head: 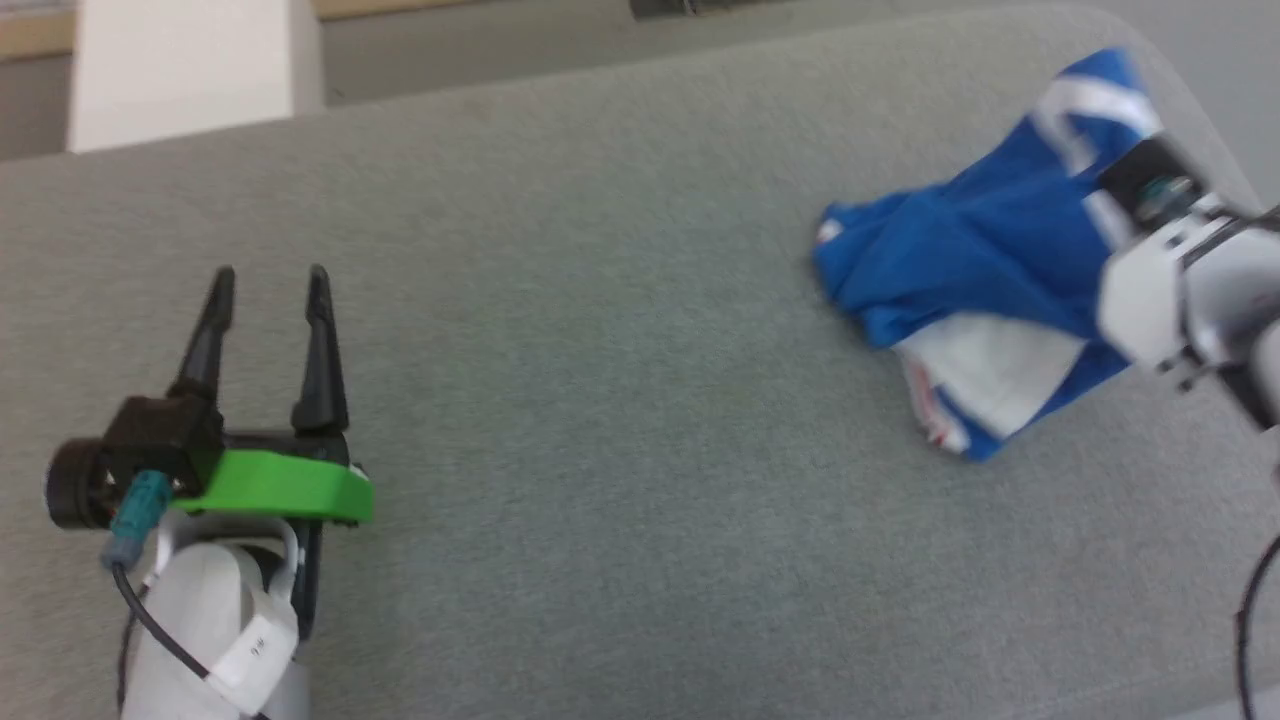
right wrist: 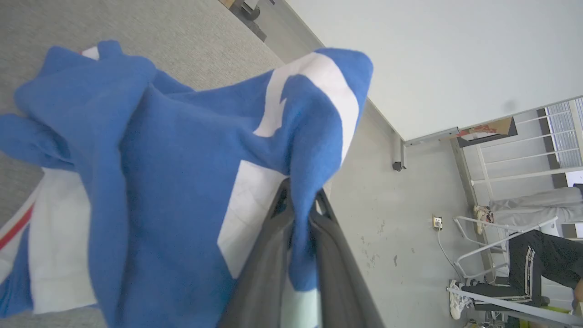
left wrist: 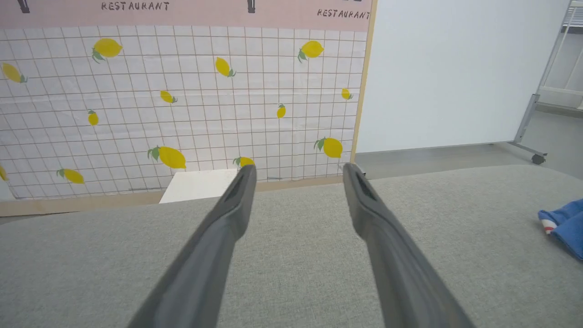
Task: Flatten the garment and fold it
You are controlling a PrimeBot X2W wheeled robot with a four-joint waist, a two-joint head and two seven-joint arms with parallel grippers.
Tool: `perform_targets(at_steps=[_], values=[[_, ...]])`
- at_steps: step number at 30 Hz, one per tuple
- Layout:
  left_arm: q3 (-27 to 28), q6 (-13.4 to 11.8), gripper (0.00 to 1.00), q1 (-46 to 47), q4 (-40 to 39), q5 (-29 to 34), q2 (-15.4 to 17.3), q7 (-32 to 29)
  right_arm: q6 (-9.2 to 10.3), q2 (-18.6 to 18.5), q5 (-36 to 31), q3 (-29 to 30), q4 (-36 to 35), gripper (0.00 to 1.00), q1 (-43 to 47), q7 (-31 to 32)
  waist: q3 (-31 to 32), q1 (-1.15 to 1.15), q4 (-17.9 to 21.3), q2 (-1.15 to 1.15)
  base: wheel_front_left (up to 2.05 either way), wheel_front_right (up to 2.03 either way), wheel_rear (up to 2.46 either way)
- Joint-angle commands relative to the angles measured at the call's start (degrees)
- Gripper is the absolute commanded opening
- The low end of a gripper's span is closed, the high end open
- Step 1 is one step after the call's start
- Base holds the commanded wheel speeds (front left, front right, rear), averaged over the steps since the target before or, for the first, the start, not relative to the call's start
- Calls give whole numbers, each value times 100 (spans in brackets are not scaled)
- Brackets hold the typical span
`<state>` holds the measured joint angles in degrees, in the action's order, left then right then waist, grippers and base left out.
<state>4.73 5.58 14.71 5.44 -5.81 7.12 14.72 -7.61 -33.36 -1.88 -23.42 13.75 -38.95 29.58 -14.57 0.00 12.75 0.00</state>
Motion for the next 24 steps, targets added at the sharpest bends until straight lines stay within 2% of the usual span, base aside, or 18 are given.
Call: perform_targets(at_steps=[1, 7, 13, 18, 19, 20, 21, 24], values=[[1, 21, 100, 140, -43, 38, 80, 20, 12, -26, 2, 127, 138, 0, -166, -126, -560, 0, 513, 0, 0, 0, 0], [-13, -8, 100, 354, -308, 51, 188, -90, 12, 98, -347, 1110, 868, 0, -455, -613, -961, 0, 621, 0, 0, 0, 0], [-110, 7, 100, 424, -520, 90, 285, -193, 12, 467, -1240, 2196, 1298, 0, -604, -1082, -1207, 0, 506, 0, 0, 0, 0], [-150, -11, 100, 383, -515, 72, 293, -207, 12, 849, -1839, 2957, 1510, 0, -606, -1331, -1173, 0, 338, 0, 0, 0, 0], [-158, -16, 100, 369, -490, 63, 283, -201, 12, 897, -1925, 3035, 1533, 8, -586, -1391, -1133, 0, 305, 0, 0, 0, 0], [-173, -21, 100, 348, -445, 51, 265, -189, 12, 948, -2015, 3145, 1552, 46, -557, -1478, -1060, 0, 254, 0, 0, 0, 0], [-184, -31, 100, 328, -396, 34, 237, -175, 12, 1005, -2071, 3278, 1574, 100, -527, -1539, -979, 0, 201, 0, 0, 0, 0], [-226, -44, 100, 254, -225, -30, 139, -126, 12, 1137, -2127, 3577, 1565, 100, -399, -1762, -677, 0, 47, 0, 0, 0, 0]])
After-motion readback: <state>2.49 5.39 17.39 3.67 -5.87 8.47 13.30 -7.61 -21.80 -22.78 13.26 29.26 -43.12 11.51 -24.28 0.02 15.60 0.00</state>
